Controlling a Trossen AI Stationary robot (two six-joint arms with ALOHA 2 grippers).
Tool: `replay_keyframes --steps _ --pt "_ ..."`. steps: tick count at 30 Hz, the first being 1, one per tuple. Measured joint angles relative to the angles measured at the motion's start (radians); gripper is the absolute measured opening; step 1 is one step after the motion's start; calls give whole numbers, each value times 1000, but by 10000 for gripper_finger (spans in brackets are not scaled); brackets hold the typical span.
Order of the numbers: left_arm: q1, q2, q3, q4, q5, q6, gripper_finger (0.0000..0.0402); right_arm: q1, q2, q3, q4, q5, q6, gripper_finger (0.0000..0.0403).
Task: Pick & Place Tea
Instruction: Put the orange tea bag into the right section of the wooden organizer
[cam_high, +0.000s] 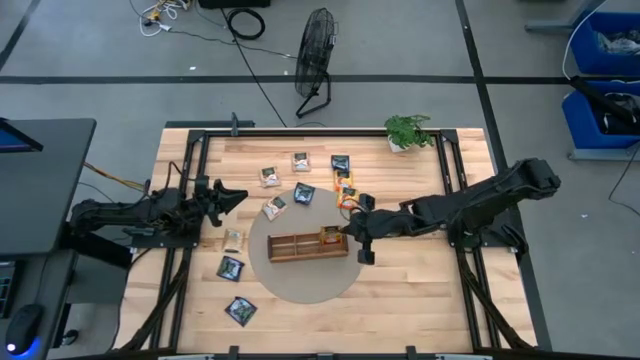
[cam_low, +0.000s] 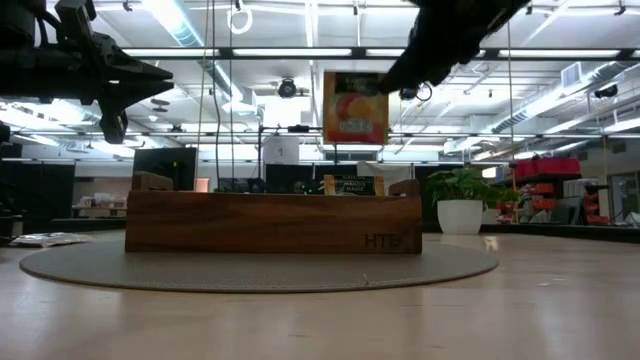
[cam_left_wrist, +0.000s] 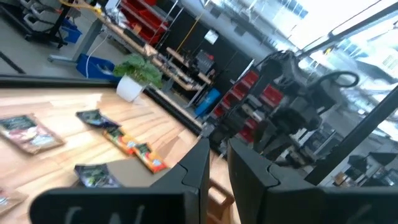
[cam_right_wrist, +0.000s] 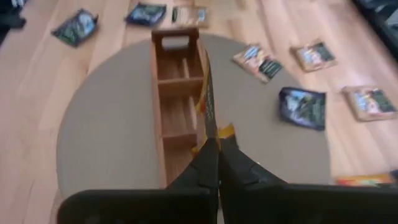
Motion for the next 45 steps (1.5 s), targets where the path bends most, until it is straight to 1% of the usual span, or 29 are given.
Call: replay_keyframes --steps 6,12,15,18,23,25,29,45 --pt "0 -1 0 1 0 0 60 -6 84 0 6 -66 -13 0" --pt "0 -1 0 1 0 0 60 -6 121 0 7 -68 -16 0" --pt "0 -1 0 2 0 0 60 -7 121 -1 8 -67 -16 0" --pt "0 -1 0 2 0 1 60 -13 121 -1 6 -23 -10 0" --pt "0 -1 0 2 0 0 60 -38 121 -1 6 -15 -1 0" --pt "0 -1 0 2 0 0 60 -43 121 -1 6 -17 0 0" --pt "0 -1 0 2 0 0 60 -48 121 -1 3 -62 3 0" --pt "0 -1 0 -4 0 1 60 -48 121 -35 6 -66 14 0"
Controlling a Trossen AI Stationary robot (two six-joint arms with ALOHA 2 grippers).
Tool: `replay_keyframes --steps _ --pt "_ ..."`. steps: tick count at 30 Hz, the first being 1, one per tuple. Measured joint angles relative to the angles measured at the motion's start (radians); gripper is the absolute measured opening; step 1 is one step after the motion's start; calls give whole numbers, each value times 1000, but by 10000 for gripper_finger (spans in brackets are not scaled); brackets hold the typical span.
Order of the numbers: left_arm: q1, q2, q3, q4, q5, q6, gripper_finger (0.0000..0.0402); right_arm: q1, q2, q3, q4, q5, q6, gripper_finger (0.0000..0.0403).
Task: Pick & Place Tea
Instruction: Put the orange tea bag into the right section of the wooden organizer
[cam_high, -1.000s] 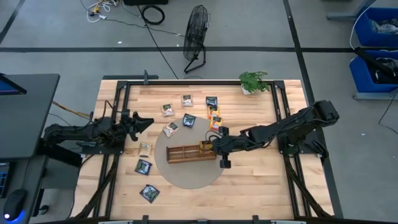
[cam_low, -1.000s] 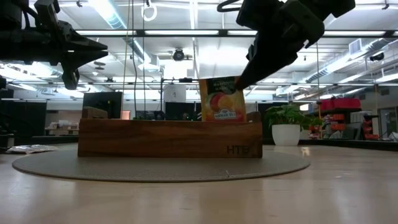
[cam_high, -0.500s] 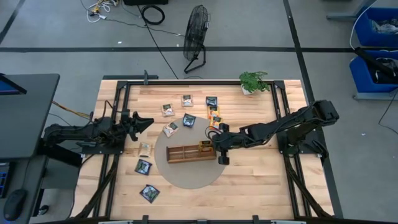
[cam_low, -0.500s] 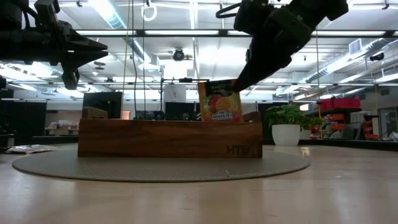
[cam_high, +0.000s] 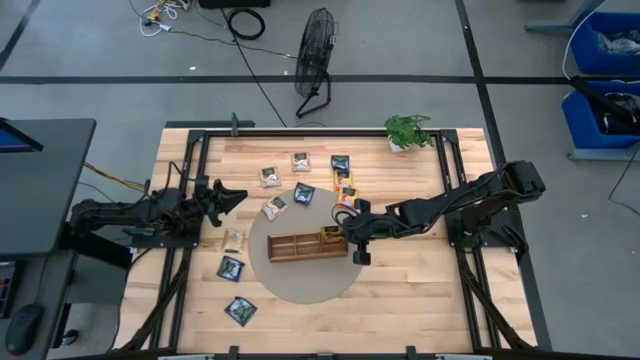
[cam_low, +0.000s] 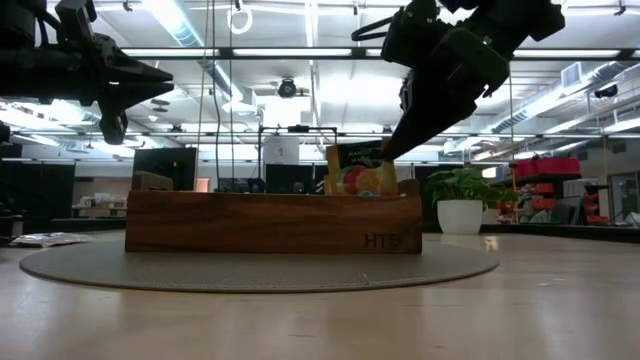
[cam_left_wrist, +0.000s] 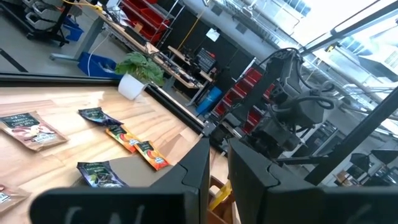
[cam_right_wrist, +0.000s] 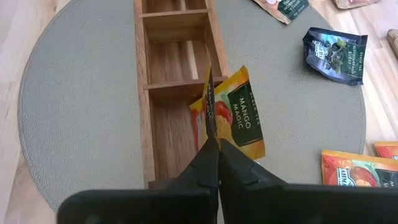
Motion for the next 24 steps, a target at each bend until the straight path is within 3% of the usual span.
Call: replay_keyframes --steps 24 --pt "0 0 0 0 0 0 60 -2 20 -2 46 10 40 34"
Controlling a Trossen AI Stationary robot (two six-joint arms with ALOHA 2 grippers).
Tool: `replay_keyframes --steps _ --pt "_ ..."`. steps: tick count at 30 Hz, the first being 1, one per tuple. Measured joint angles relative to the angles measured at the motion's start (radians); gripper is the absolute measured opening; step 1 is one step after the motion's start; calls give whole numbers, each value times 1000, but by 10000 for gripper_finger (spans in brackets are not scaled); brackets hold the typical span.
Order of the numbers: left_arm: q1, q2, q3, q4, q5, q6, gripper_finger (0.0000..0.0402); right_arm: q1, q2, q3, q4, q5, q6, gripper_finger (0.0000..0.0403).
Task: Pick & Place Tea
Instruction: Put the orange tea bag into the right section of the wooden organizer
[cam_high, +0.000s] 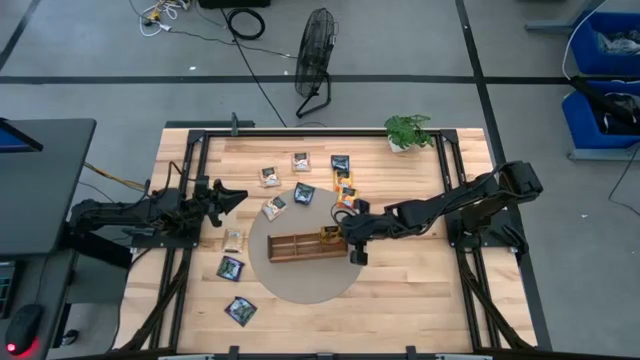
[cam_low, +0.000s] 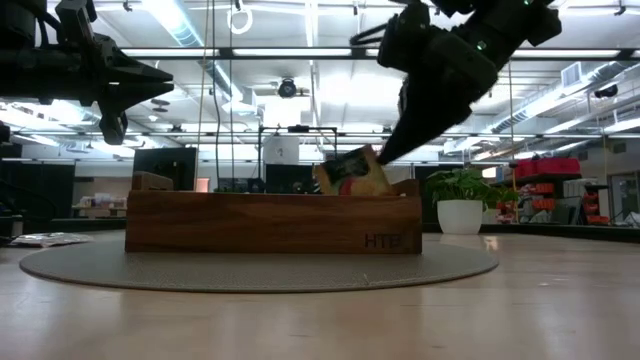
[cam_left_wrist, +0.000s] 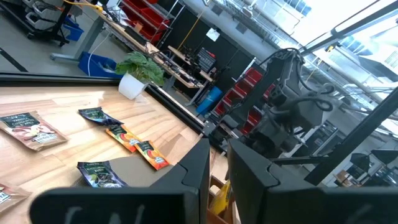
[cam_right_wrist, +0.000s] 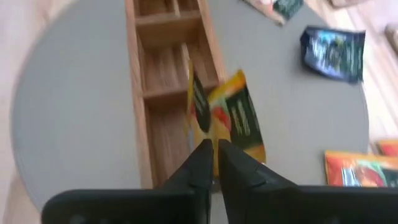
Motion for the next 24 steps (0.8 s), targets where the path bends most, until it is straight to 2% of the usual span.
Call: replay_keyframes --steps 11,19,22,24 --pt "0 0 0 0 0 0 60 -13 0 0 35 -15 31 71" --pt "0 0 0 0 0 0 60 -49 0 0 80 -112 -5 96" --pt "0 0 0 0 0 0 60 -66 0 0 60 -135 18 93" --pt "0 0 0 0 0 0 60 -77 0 0 56 -154 27 76"
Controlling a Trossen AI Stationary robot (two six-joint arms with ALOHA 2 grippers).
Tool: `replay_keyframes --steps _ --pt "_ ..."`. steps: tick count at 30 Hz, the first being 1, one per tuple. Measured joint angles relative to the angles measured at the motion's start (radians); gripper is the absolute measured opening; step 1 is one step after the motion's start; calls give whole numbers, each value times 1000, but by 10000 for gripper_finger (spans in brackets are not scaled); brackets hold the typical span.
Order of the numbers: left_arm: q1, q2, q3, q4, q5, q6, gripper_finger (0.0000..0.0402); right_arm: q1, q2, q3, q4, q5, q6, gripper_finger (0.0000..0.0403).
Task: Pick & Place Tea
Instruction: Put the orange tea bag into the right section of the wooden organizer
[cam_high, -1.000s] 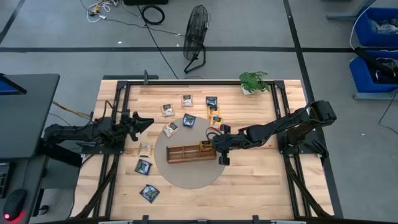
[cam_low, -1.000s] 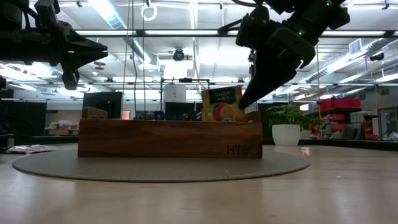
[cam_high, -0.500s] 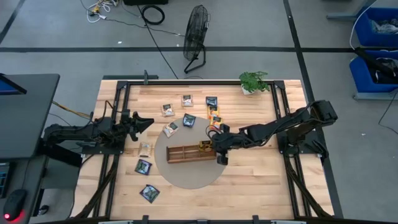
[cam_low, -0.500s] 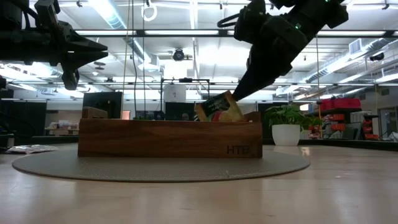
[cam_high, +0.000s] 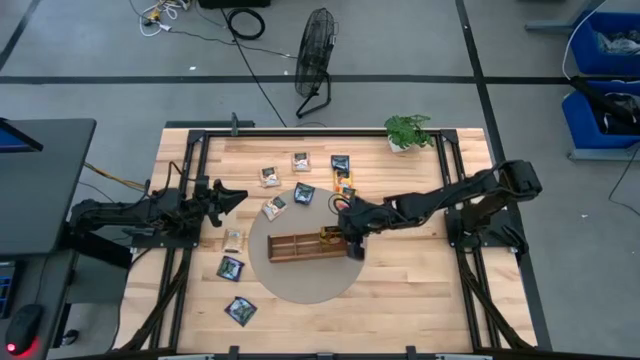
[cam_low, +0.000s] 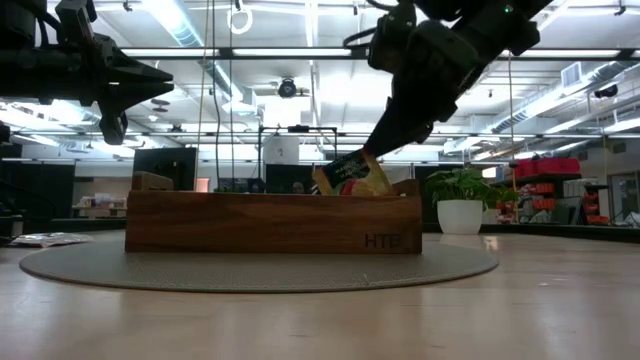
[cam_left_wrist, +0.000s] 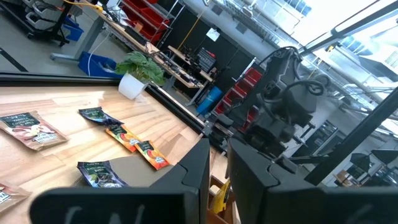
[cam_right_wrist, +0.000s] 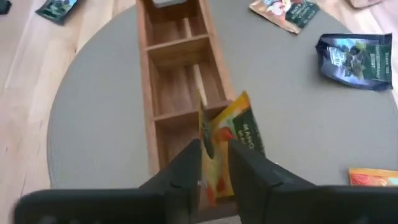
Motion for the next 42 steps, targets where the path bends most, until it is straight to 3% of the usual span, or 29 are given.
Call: replay_keyframes --steps 5,25,33,42 --pt "0 0 0 0 0 0 60 -12 0 0 22 -5 11 9" --pt "0 0 0 0 0 -8 60 61 -7 1 17 118 143 1" --pt "0 0 0 0 0 -8 60 60 -10 2 -112 180 120 0" --pt "0 0 0 -7 -4 -9 60 55 -10 1 -79 255 45 0"
